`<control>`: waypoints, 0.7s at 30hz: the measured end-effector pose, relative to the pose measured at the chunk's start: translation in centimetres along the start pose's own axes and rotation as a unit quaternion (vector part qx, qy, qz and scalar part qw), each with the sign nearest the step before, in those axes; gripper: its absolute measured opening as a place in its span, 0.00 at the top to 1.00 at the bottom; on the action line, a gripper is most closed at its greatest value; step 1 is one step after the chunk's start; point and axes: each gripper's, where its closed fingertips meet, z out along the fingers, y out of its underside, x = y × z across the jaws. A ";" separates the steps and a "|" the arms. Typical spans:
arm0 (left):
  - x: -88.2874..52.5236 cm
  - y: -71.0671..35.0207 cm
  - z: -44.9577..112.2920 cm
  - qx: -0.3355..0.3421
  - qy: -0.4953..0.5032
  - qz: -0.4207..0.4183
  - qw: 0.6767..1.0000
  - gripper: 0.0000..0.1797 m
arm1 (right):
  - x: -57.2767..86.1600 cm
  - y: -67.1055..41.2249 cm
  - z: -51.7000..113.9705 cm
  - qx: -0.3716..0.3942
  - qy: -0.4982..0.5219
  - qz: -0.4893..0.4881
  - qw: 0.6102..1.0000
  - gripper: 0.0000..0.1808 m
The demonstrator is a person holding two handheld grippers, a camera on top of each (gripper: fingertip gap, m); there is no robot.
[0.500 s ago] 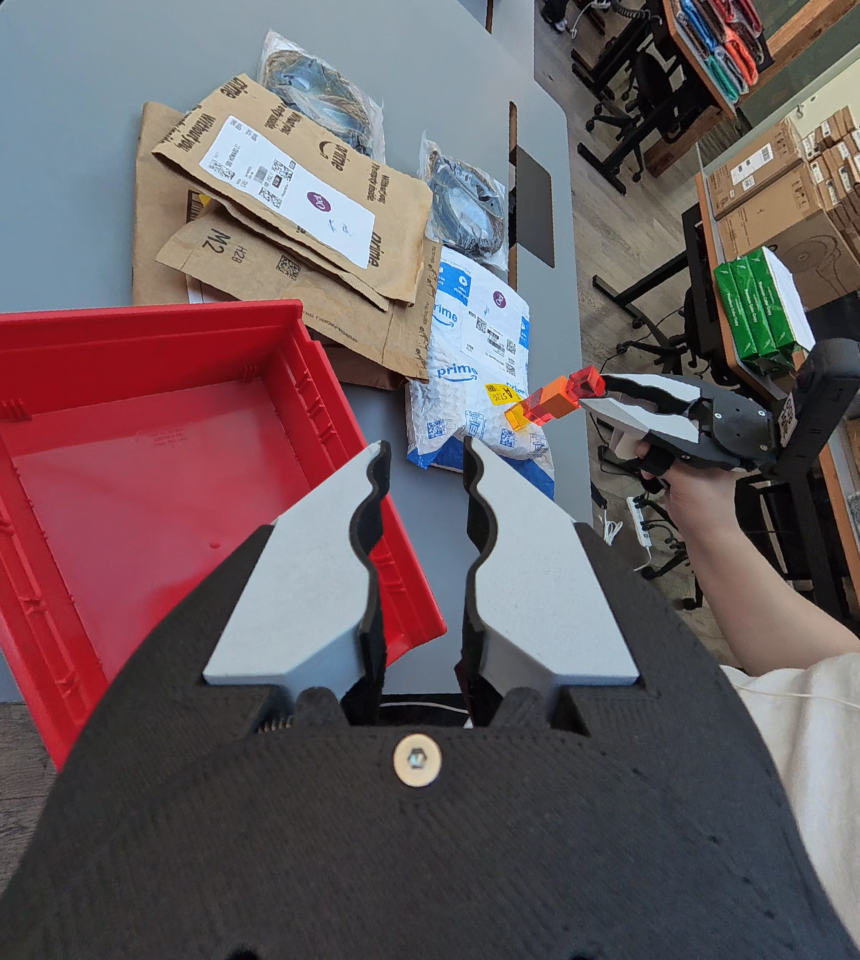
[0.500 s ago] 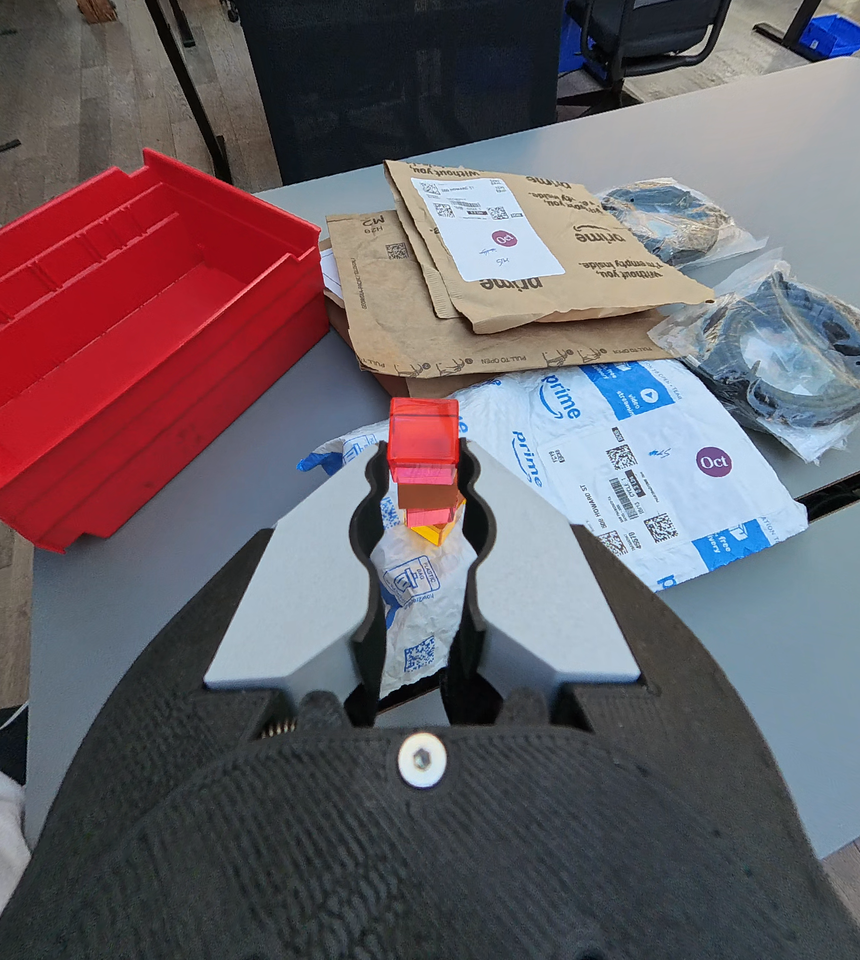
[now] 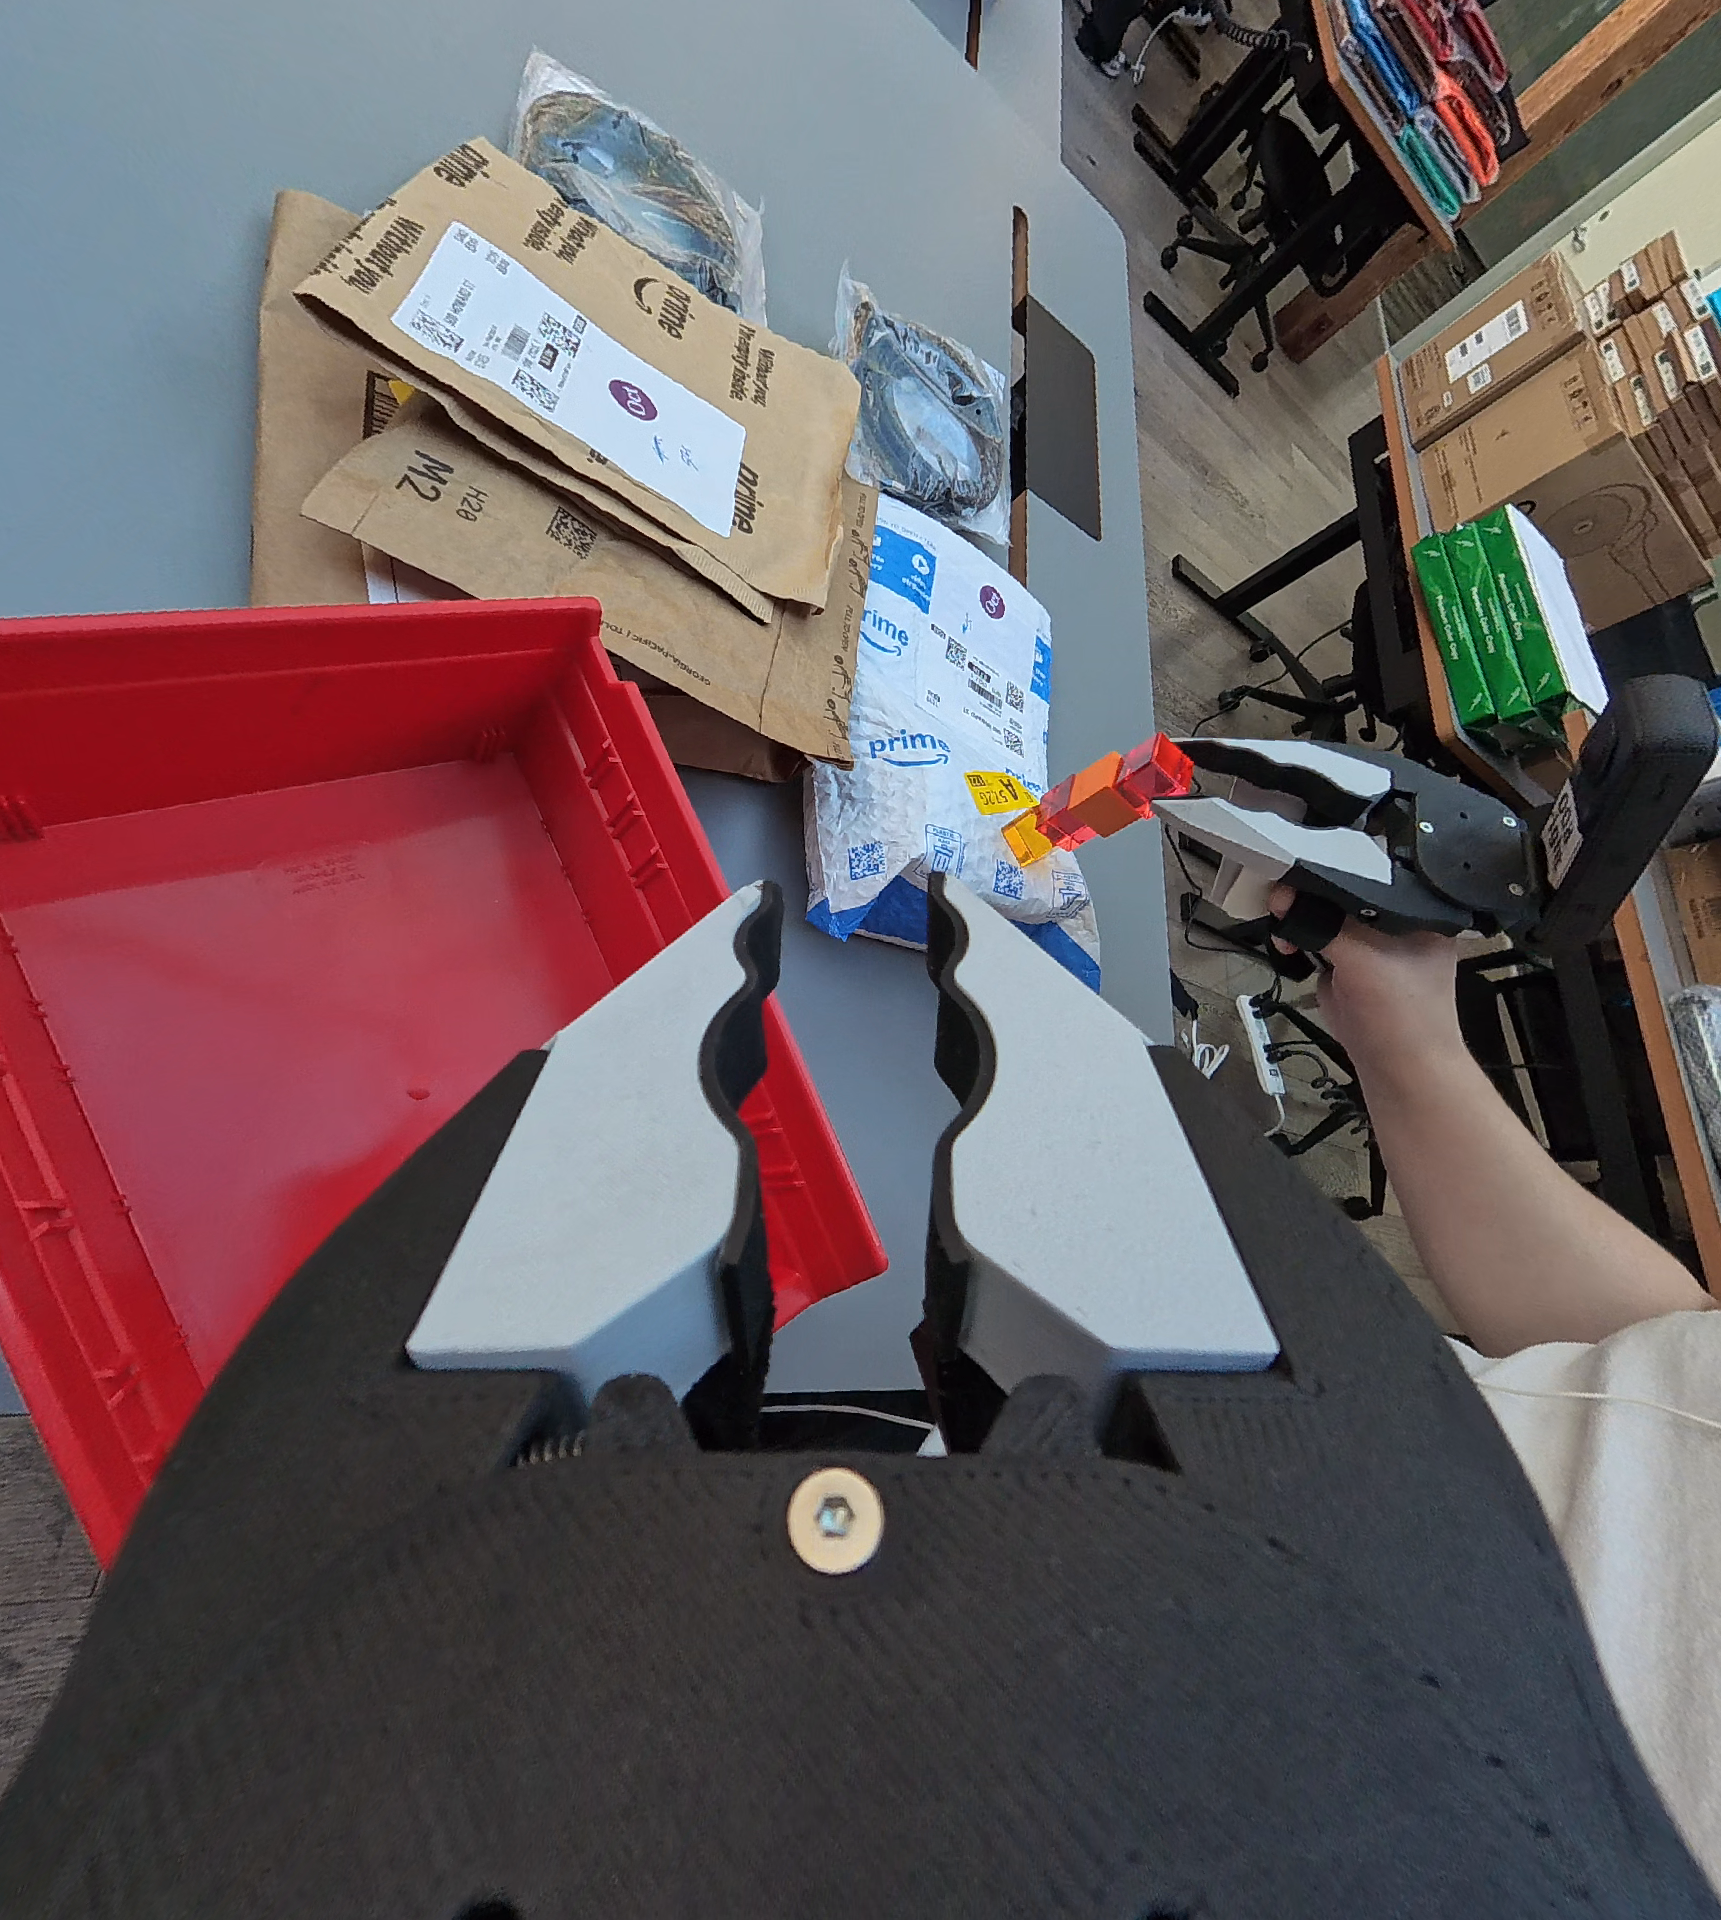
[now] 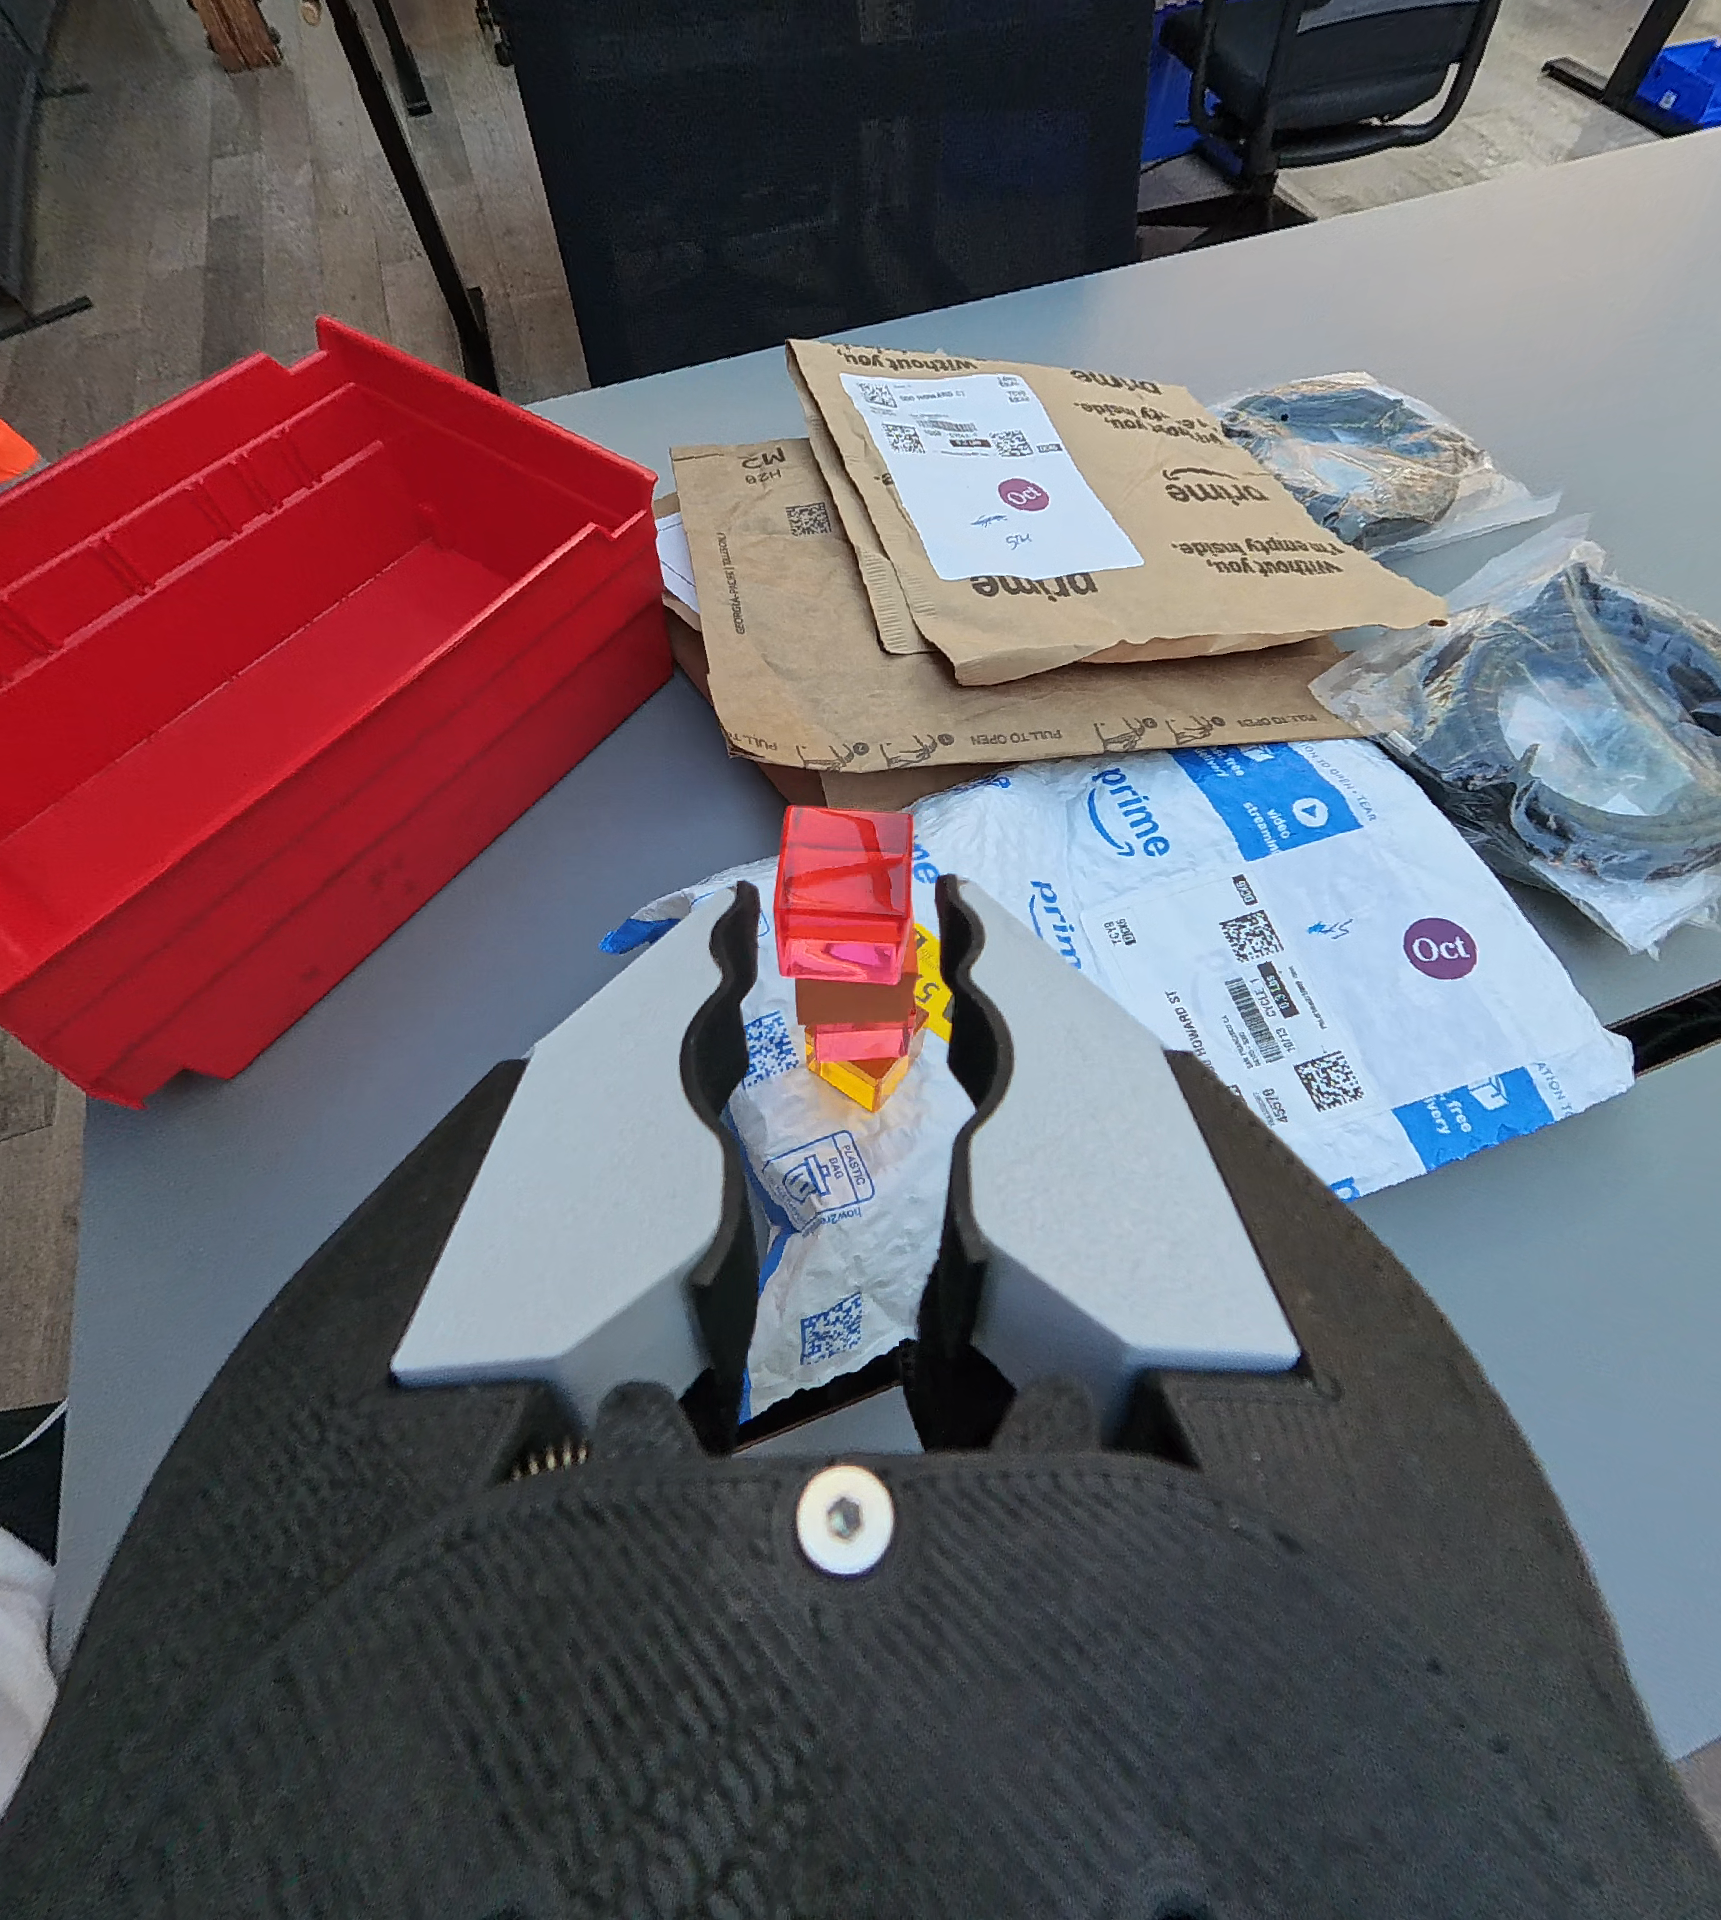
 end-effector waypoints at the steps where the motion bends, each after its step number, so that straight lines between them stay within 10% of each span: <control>1: 0.0 0.0 0.0 -0.001 0.000 0.001 1.000 0.85 | 0.1 -0.1 0.0 -0.001 0.001 0.000 1.000 0.80; 9: -2.3 2.1 -0.8 -0.034 -0.038 0.024 0.998 0.85 | -1.0 -1.7 -2.5 0.042 -0.032 -0.001 0.999 0.67; 21: -7.8 20.7 4.8 -0.407 0.002 0.208 0.889 0.80 | -2.2 -2.1 -6.4 0.070 -0.021 0.029 0.997 0.67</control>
